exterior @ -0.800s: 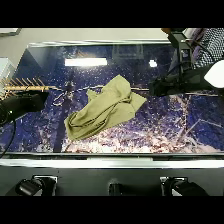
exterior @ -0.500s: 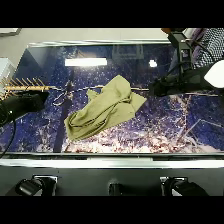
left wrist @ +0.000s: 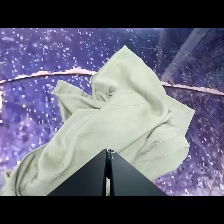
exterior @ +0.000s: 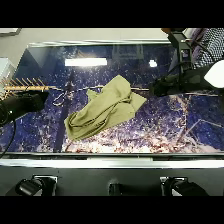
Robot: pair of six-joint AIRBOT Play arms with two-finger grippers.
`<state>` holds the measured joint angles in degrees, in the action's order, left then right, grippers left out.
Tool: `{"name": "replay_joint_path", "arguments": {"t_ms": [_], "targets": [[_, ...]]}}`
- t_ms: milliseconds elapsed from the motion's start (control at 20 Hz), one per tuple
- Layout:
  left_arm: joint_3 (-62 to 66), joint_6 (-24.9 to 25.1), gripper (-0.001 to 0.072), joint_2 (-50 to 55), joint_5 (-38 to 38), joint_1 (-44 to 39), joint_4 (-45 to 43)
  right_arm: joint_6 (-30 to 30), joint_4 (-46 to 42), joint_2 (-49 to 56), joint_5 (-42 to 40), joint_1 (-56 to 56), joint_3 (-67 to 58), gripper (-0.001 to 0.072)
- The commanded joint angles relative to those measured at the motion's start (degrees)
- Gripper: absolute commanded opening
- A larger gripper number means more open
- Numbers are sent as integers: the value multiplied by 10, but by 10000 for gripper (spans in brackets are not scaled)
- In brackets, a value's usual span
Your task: Fold the clothes and pants, and hang the long-sleeved shirts on hangers.
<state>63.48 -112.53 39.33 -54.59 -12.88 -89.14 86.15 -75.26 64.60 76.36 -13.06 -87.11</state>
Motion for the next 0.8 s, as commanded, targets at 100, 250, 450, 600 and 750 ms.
{"name": "replay_joint_path", "arguments": {"t_ms": [100, 250, 450, 600, 750], "targets": [[0, 0, 19, 0, 28, 0, 0, 0, 0, 0, 0, -1, 0, 53], [0, 0, 19, 0, 37, 0, 1, 0, 0, 0, 0, -1, 0, 53], [0, -54, 280, 2, 28, 1, 1, 3, 3, 0, 5, -1, 0, 53], [-20, -71, 720, 21, -103, 22, -5, 3, 21, 0, 17, -1, -1, 52], [-153, -23, 644, 15, -90, 58, 8, 2, 24, 0, 37, -1, 0, 52]]}}
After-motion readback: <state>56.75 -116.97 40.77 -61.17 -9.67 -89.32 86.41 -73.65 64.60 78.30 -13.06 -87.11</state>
